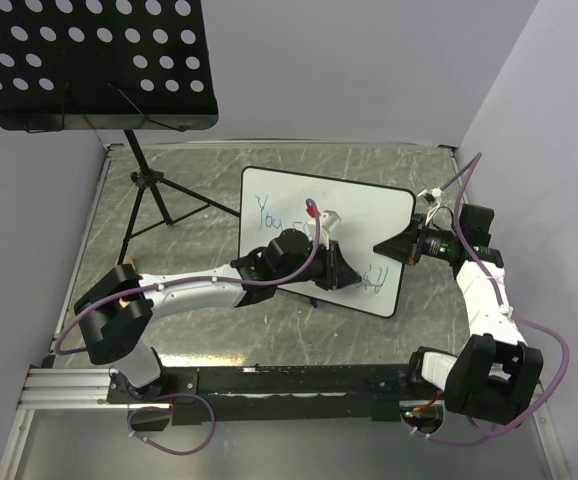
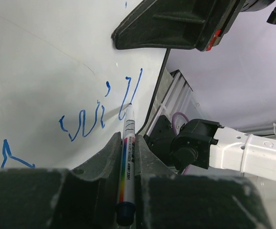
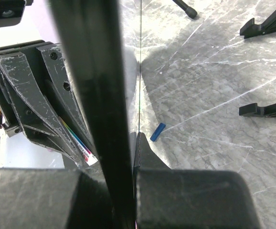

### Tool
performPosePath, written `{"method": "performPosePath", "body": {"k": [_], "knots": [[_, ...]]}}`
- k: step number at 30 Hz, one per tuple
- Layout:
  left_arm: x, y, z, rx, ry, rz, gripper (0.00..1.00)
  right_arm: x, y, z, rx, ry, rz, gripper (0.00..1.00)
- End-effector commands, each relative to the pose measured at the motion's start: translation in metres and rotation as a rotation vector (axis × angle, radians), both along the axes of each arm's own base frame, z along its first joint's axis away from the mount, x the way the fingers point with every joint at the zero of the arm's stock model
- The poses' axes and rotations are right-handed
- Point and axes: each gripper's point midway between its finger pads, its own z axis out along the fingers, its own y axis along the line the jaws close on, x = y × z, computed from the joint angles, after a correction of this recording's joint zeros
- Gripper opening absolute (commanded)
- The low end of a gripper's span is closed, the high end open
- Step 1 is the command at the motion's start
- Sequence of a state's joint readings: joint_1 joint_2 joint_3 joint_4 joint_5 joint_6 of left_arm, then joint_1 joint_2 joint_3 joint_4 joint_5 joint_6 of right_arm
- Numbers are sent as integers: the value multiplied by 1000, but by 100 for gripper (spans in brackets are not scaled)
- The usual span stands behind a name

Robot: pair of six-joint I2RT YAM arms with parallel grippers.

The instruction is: Write a sentence on the whiteboard

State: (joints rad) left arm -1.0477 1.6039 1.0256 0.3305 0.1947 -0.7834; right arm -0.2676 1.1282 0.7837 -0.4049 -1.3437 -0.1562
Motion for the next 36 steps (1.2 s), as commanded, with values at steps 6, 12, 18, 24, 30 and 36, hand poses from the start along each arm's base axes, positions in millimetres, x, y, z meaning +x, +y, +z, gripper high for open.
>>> {"method": "performPosePath", "body": {"k": [6, 12, 18, 24, 30, 36], "knots": [[-7, -3, -13, 19, 22, -29, 1, -21, 14, 52, 110, -167, 182, 0], [-12, -7, -18, 28, 32, -50, 1, -21, 14, 52, 112, -166, 183, 0], [-11, -11, -14, 18, 24, -50, 1, -21, 14, 52, 111, -166, 182, 0], [-5, -18, -1, -5, 4, -44, 1, -21, 14, 52, 113, -166, 184, 0], [-1, -22, 5, -14, -12, -38, 1, -21, 14, 52, 112, -168, 184, 0], [-2, -20, 28, -73, -47, -40, 1, -20, 14, 52, 111, -167, 183, 0]]}}
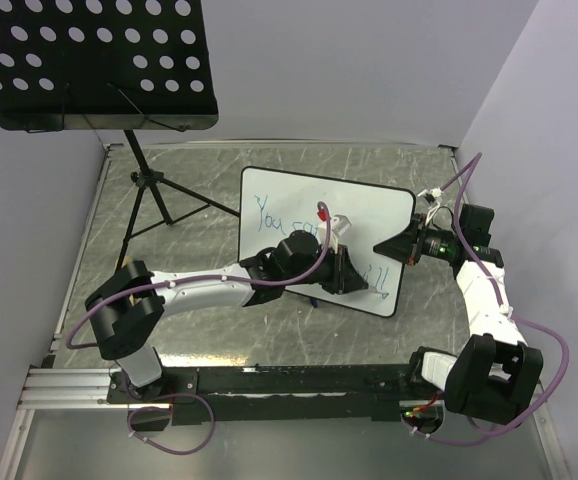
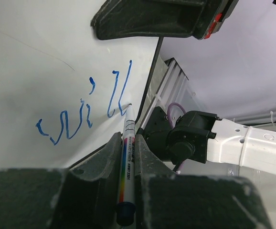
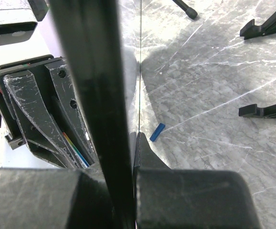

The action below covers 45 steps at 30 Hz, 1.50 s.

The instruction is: Write a sentence on the whiteboard

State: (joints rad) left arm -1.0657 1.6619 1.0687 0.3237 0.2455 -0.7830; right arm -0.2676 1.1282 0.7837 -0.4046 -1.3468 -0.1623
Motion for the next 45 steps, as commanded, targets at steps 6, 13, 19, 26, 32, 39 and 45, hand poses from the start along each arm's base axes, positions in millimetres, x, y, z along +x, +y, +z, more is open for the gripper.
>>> {"method": "performPosePath", "body": {"k": [6, 13, 19, 26, 32, 39, 45], "knots": [[-8, 20, 83, -180, -127, 11, 1, -21, 14, 52, 115, -158, 182, 0], [-13, 59, 95, -157, -203, 47, 1, -20, 14, 51, 111, -162, 180, 0], [6, 116, 84, -109, -245, 120, 1, -19, 13, 52, 94, -176, 171, 0], [42, 162, 82, -33, -289, 190, 1, -21, 13, 57, 85, -210, 182, 0], [47, 184, 109, -70, -391, 207, 1, -21, 11, 58, 78, -222, 178, 0], [45, 211, 128, -80, -436, 243, 1, -23, 8, 62, 75, -255, 169, 0], [35, 224, 133, -103, -441, 266, 1, -24, -1, 73, 76, -287, 131, 0]]}}
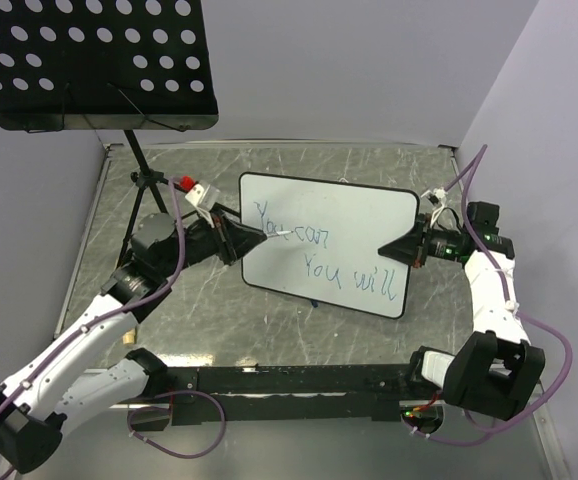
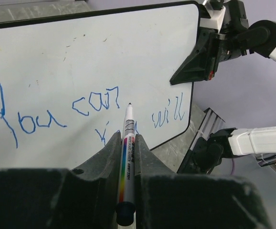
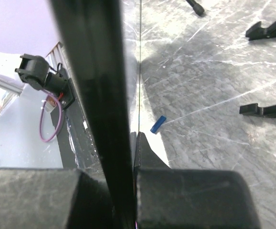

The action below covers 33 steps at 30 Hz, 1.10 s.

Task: Write a sentence on the whiteboard
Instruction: Write a sentence on the whiteboard, then pick up the whiteboard from the center of the board.

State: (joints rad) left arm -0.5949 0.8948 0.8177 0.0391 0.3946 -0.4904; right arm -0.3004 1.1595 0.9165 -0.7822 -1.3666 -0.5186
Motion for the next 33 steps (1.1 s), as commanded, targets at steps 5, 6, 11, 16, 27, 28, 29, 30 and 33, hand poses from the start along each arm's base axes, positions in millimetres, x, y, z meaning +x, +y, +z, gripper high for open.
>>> {"method": "performPosePath", "body": {"k": [5, 6, 11, 16, 27, 28, 29, 30, 33], "knots": [[-24, 17, 29, -85, -72, 1, 1, -14, 5, 82, 158, -205, 90, 0], [-26, 19, 28, -87, -72, 1, 1, -13, 4, 84, 143, -231, 88, 0], [-39, 29, 33, -91, -95, 7, 1, -4, -8, 112, 127, -297, 42, 0], [-47, 39, 24, -91, -93, 36, 1, 3, -22, 129, 165, -286, -24, 0], [-45, 38, 12, -91, -76, 38, 1, 2, -33, 169, 150, -384, -64, 0], [-45, 38, 11, -89, -71, 38, 1, 3, -34, 170, 150, -385, -69, 0], [-44, 37, 10, -89, -64, 36, 1, 2, -34, 171, 147, -391, -66, 0], [-43, 37, 9, -87, -62, 39, 1, 2, -34, 172, 147, -394, -67, 0], [-41, 36, 6, -79, -56, 41, 1, -2, -31, 173, 134, -410, -63, 0]]}}
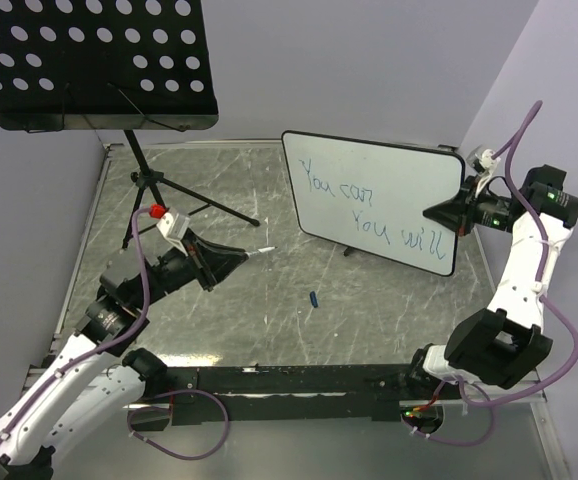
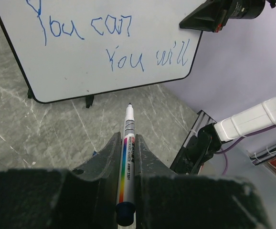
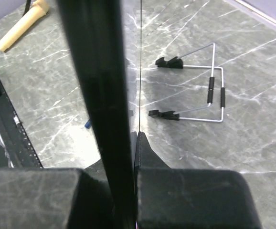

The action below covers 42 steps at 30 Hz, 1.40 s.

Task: Write a sentence on the whiteboard
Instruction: Pick up the whiteboard from the center of the board.

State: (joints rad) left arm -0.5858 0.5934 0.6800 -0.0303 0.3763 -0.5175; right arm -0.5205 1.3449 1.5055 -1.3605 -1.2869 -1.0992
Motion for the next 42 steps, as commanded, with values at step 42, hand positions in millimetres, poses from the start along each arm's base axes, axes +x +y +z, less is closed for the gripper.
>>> {"method": "performPosePath", "body": {"k": [42], "knots": [[-11, -6, 4, 20, -160, -158, 1, 7, 66, 77, 278, -240, -25, 0]]}}
